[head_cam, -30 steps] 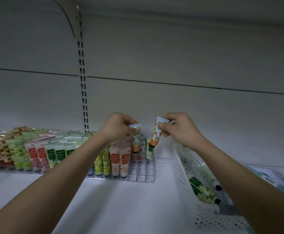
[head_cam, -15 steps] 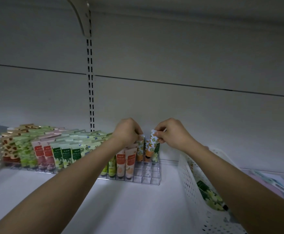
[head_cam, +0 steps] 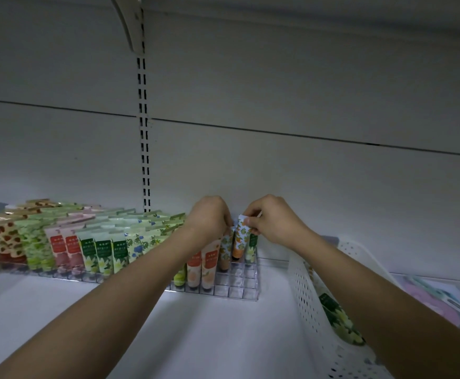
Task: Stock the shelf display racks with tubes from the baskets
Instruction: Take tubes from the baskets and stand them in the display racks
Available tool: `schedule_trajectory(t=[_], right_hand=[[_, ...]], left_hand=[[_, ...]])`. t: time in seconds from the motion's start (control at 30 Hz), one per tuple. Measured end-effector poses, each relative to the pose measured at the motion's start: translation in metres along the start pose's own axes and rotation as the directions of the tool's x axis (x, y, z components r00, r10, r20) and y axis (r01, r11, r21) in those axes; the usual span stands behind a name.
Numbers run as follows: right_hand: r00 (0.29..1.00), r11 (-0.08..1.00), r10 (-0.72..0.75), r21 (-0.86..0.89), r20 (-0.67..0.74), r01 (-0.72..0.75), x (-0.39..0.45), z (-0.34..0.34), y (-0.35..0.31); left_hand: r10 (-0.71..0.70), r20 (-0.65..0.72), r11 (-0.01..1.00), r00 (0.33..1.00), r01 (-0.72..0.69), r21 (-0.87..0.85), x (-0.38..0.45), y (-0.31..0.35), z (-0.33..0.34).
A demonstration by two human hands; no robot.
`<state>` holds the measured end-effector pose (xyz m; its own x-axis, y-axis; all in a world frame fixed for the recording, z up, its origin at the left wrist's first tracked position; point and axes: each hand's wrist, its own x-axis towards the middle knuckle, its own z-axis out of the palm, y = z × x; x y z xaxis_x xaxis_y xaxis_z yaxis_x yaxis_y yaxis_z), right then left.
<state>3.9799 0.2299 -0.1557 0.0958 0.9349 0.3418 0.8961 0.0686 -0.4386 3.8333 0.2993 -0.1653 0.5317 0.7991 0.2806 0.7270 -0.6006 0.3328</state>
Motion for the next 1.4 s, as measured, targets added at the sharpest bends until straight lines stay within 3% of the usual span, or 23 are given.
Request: schedule_trajectory(t=[0.5, 1.07, 1.13, 1.3, 1.4], right_hand=[[0.999, 0.996, -0.019, -0.087, 0.030, 0.021, 0.000, 0.004, 0.000], [0.993, 0.968, -0.074, -0.233, 0.088, 0.092, 0.003, 0.022, 0.000], [0.992, 0.965, -0.090, -0.240, 0.090, 0.109, -0.001, 0.017, -0.001], [0.994, 0.991, -0.077, -0.119, -0.075, 0.067, -0.013, -0.016, 0.001], [0.996, 0.997, -0.048, -0.072, -0.075, 0.043, -0.023, -0.040, 0.005]], left_hand=[[0.082, -0.012, 0.997, 0.997, -0.082, 0.002, -0.002, -0.003, -0.008], [0.025, -0.005, 0.999, 1.000, -0.025, 0.027, -0.003, 0.003, -0.002], [0.018, -0.038, 1.000, 0.999, -0.018, 0.010, -0.006, 0.003, -0.004], [0.035, -0.197, 0.994, 0.980, -0.054, -0.091, -0.022, 0.009, -0.019], [0.096, -0.235, 0.987, 0.967, -0.123, -0.105, -0.036, 0.020, -0.025]])
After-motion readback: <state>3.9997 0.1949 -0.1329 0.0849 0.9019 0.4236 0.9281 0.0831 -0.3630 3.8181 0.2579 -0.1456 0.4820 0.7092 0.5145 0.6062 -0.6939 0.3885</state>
